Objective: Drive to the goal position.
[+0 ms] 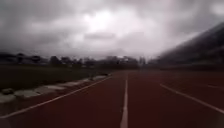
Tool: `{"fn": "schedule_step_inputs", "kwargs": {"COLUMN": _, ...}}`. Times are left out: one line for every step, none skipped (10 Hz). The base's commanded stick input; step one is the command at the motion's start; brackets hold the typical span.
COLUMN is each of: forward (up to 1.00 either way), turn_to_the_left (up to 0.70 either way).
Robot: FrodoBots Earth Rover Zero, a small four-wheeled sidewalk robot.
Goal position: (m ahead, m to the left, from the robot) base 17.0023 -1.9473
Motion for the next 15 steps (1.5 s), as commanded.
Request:
{"fn": "schedule_step_inputs", "kwargs": {"forward": 0.70, "turn_to_the_left": 0.00}}
{"fn": "schedule_step_inputs", "kwargs": {"forward": 0.70, "turn_to_the_left": 0.00}}
{"fn": "schedule_step_inputs", "kwargs": {"forward": 0.70, "turn_to_the_left": 0.00}}
{"fn": "schedule_step_inputs", "kwargs": {"forward": 0.70, "turn_to_the_left": 0.00}}
{"fn": "schedule_step_inputs", "kwargs": {"forward": 0.70, "turn_to_the_left": 0.00}}
{"fn": "schedule_step_inputs", "kwargs": {"forward": 0.70, "turn_to_the_left": 0.00}}
{"fn": "schedule_step_inputs", "kwargs": {"forward": 0.70, "turn_to_the_left": 0.00}}
{"fn": "schedule_step_inputs", "kwargs": {"forward": 0.70, "turn_to_the_left": 0.00}}
{"fn": "schedule_step_inputs", "kwargs": {"forward": 0.70, "turn_to_the_left": 0.00}}
{"fn": "schedule_step_inputs", "kwargs": {"forward": 0.70, "turn_to_the_left": 0.00}}
{"fn": "schedule_step_inputs", "kwargs": {"forward": 0.70, "turn_to_the_left": 0.00}}
{"fn": "schedule_step_inputs", "kwargs": {"forward": 0.70, "turn_to_the_left": 0.00}}
{"fn": "schedule_step_inputs", "kwargs": {"forward": 0.70, "turn_to_the_left": 0.00}}
{"fn": "schedule_step_inputs", "kwargs": {"forward": 0.70, "turn_to_the_left": 0.00}}
{"fn": "schedule_step_inputs", "kwargs": {"forward": 0.70, "turn_to_the_left": 0.00}}
